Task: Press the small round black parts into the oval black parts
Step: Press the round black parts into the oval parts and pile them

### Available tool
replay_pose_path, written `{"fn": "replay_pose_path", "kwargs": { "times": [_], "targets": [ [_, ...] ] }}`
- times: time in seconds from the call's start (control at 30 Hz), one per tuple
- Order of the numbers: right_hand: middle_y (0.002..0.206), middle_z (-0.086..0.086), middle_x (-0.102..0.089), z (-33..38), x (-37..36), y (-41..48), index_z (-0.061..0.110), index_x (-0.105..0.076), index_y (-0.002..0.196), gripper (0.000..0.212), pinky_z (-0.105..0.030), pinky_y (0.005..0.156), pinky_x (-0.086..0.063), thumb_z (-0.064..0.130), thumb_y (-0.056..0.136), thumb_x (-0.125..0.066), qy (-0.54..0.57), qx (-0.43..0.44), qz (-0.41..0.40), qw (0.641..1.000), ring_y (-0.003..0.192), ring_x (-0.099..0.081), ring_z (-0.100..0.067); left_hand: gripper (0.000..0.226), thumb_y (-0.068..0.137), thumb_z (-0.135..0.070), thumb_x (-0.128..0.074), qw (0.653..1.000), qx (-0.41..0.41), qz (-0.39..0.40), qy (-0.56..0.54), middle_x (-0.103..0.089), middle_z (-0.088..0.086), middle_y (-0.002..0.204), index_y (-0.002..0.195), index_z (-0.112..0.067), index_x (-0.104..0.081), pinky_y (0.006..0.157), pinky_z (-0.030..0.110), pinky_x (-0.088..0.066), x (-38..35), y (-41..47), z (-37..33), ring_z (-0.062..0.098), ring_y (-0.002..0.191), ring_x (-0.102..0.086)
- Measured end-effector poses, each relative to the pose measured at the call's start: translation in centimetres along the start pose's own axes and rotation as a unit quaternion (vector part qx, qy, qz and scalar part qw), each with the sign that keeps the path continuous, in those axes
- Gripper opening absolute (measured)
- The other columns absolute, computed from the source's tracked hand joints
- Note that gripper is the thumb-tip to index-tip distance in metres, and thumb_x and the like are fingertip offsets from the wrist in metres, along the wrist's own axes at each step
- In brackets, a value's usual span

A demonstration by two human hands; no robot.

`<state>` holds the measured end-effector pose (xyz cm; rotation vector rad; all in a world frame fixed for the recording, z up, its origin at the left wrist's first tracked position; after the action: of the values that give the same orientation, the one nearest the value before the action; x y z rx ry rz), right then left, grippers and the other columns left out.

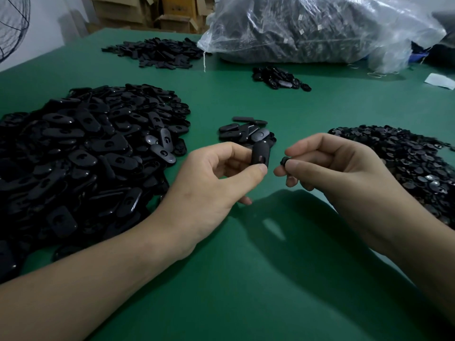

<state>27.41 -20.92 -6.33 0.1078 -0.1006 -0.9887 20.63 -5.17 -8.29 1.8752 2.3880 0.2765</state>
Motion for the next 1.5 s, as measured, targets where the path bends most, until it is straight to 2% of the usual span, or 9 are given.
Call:
{"fn": "replay_pose_path", "kwargs": {
  "times": [0.1, 0.17, 0.3, 0.53, 0.73, 0.97, 1.33, 1.5],
  "targets": [
    [0.09, -0.013, -0.078, -0.1, -0.1, -0.1, 0.009, -0.071, 0.096, 0.032, -0.016, 0.064, -0.049, 0.026, 0.07, -0.077, 0.0, -0.005, 0.005, 1.0, 0.071, -0.067, -0.014, 0.006, 0.093, -0.012, -0.073, 1.0, 0.008, -0.006, 0.003, -0.075, -0.004, 0.085, 0.093, -0.015, -0.079, 0.069, 0.027, -0.061, 0.1, 0.0, 0.2, 0.011, 0.082, -0.069],
    [0.09, -0.012, -0.078, -0.1, -0.1, -0.1, 0.01, -0.073, 0.096, 0.034, -0.016, 0.063, -0.048, 0.03, 0.068, -0.078, -0.003, -0.006, 0.006, 1.0, 0.072, -0.067, -0.014, 0.006, 0.094, -0.011, -0.072, 1.0, 0.018, 0.002, -0.005, -0.079, 0.001, 0.09, 0.096, -0.011, -0.077, 0.072, 0.028, -0.063, 0.0, 0.0, 0.4, 0.013, 0.088, -0.076],
    [0.089, -0.011, -0.079, 0.0, -0.1, 0.0, 0.014, -0.075, 0.092, 0.033, -0.017, 0.063, -0.048, 0.032, 0.065, -0.079, 0.003, -0.004, 0.004, 1.0, 0.07, -0.066, -0.014, 0.01, 0.094, -0.01, -0.071, 1.0, 0.019, 0.016, -0.009, -0.08, 0.006, 0.088, 0.101, -0.008, -0.077, 0.07, 0.024, -0.061, -0.2, -0.1, 0.4, 0.016, 0.08, -0.078],
    [0.085, -0.011, -0.079, 0.3, -0.1, -0.1, 0.005, -0.073, 0.095, 0.025, -0.013, 0.063, -0.049, 0.016, 0.073, -0.075, -0.012, 0.012, -0.002, 1.0, 0.066, -0.068, -0.012, 0.022, 0.096, -0.001, -0.067, 0.999, -0.002, 0.032, 0.023, -0.081, -0.001, 0.094, 0.107, -0.016, -0.079, 0.078, 0.019, -0.058, -0.6, 0.0, 0.2, 0.011, 0.088, -0.077],
    [0.082, -0.01, -0.078, 1.0, 0.0, -0.4, 0.008, -0.073, 0.093, 0.018, -0.023, 0.074, -0.058, 0.014, 0.078, -0.078, -0.07, 0.045, -0.025, 0.996, 0.069, -0.07, -0.017, 0.015, 0.092, -0.008, -0.074, 1.0, 0.015, 0.013, 0.011, -0.081, 0.003, 0.089, 0.105, -0.012, -0.08, 0.073, 0.021, -0.06, -0.3, 0.0, 0.5, 0.015, 0.082, -0.078],
    [0.08, -0.005, -0.078, 1.2, 0.3, -0.5, 0.01, -0.075, 0.091, 0.009, -0.026, 0.074, -0.06, 0.008, 0.083, -0.078, -0.118, 0.057, -0.044, 0.99, 0.069, -0.072, -0.019, 0.013, 0.09, -0.011, -0.077, 1.0, 0.022, 0.008, 0.005, -0.081, 0.003, 0.087, 0.103, -0.012, -0.08, 0.072, 0.02, -0.059, -0.2, 0.0, 0.7, 0.015, 0.081, -0.078],
    [0.078, -0.003, -0.078, 0.9, 0.2, -0.5, 0.012, -0.076, 0.088, 0.005, -0.015, 0.065, -0.053, 0.01, 0.084, -0.078, -0.13, 0.055, -0.046, 0.989, 0.066, -0.07, -0.011, 0.01, 0.089, -0.011, -0.078, 0.999, 0.033, 0.007, 0.01, -0.08, 0.003, 0.084, 0.098, -0.013, -0.081, 0.072, 0.019, -0.06, -0.3, -0.1, 0.6, 0.014, 0.08, -0.078],
    [0.077, -0.003, -0.077, 0.7, 0.0, -0.6, 0.016, -0.078, 0.086, 0.005, -0.018, 0.066, -0.054, 0.013, 0.083, -0.08, -0.153, 0.058, -0.047, 0.985, 0.067, -0.069, -0.011, 0.012, 0.089, -0.01, -0.078, 0.999, 0.027, 0.018, 0.015, -0.08, 0.001, 0.08, 0.09, -0.022, -0.081, 0.07, 0.018, -0.059, -0.5, -0.3, 0.4, 0.012, 0.079, -0.078]
  ]
}}
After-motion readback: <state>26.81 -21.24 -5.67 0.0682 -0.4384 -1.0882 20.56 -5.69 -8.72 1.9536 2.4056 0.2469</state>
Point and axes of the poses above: each hand's wrist, its own y-axis towards the middle knuckle, its own x-axis out of the back of the hand, z = x × y, the point moved 9 cm from there along y, towards the middle knuckle
